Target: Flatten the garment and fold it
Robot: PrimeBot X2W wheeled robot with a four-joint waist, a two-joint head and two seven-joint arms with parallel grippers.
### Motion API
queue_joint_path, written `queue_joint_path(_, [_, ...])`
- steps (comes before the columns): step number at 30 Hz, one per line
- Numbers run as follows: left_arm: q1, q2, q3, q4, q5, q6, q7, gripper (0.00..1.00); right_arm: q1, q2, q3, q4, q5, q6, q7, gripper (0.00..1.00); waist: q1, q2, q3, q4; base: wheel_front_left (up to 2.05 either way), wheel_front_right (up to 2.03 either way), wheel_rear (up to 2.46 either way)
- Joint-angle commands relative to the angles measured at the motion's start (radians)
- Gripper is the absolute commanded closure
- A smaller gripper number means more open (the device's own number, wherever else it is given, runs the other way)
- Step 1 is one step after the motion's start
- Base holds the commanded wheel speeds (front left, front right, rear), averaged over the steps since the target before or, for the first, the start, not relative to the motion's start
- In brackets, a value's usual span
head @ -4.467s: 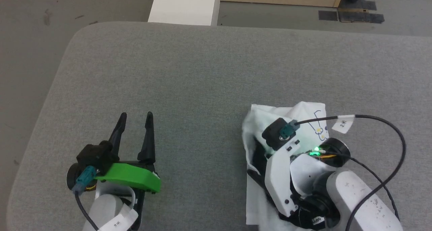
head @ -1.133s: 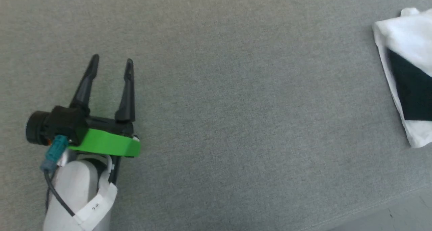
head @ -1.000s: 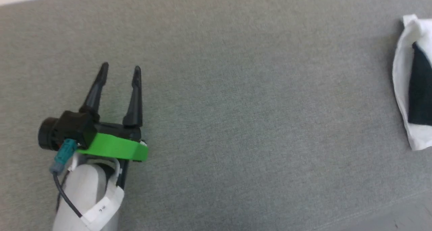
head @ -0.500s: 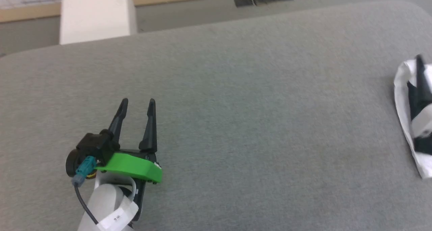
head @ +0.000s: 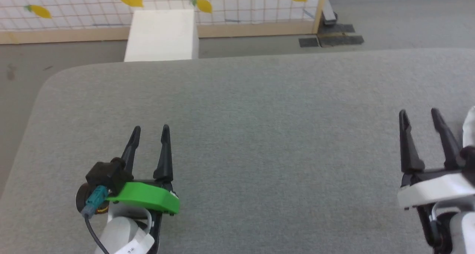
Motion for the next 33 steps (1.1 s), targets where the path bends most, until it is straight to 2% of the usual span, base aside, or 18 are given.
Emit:
queue_joint_path(1, [0.015, -0.005, 0.004, 0.003, 0.003, 0.003, -0.004, 0.00, 0.024, 0.013, 0.001, 0.005, -0.005, -0.002, -0.014, 0.00, 0.0001, 0.0000, -0.026, 0.027, 0.00, 0.00, 0.00])
queue_joint_path(11, [0.059, -0.008, 0.005, -0.002, 0.013, 0.012, -0.004, 0.00, 0.115, 0.070, 0.005, 0.033, -0.055, -0.002, -0.041, 0.00, 0.0001, 0.0000, -0.046, 0.048, 0.00, 0.00, 0.00])
queue_joint_path(24, [0.080, -0.009, -0.009, 0.004, -0.004, 0.033, -0.004, 0.00, 0.137, 0.095, 0.007, 0.019, -0.077, -0.002, -0.029, 0.00, 0.0001, 0.0000, -0.037, 0.049, 0.00, 0.00, 0.00])
queue_joint_path(25, [0.067, -0.005, -0.009, 0.002, -0.003, 0.030, 0.000, 1.00, 0.125, 0.093, 0.005, 0.022, -0.072, 0.000, -0.029, 1.00, 0.0001, 0.0000, -0.036, 0.049, 0.00, 0.00, 0.00])
queue_joint_path(33, [0.066, -0.005, -0.008, 0.002, -0.002, 0.030, 0.001, 1.00, 0.125, 0.092, 0.004, 0.023, -0.072, 0.000, -0.029, 1.00, 0.0001, 0.0000, -0.037, 0.049, 0.00, 0.00, 0.00])
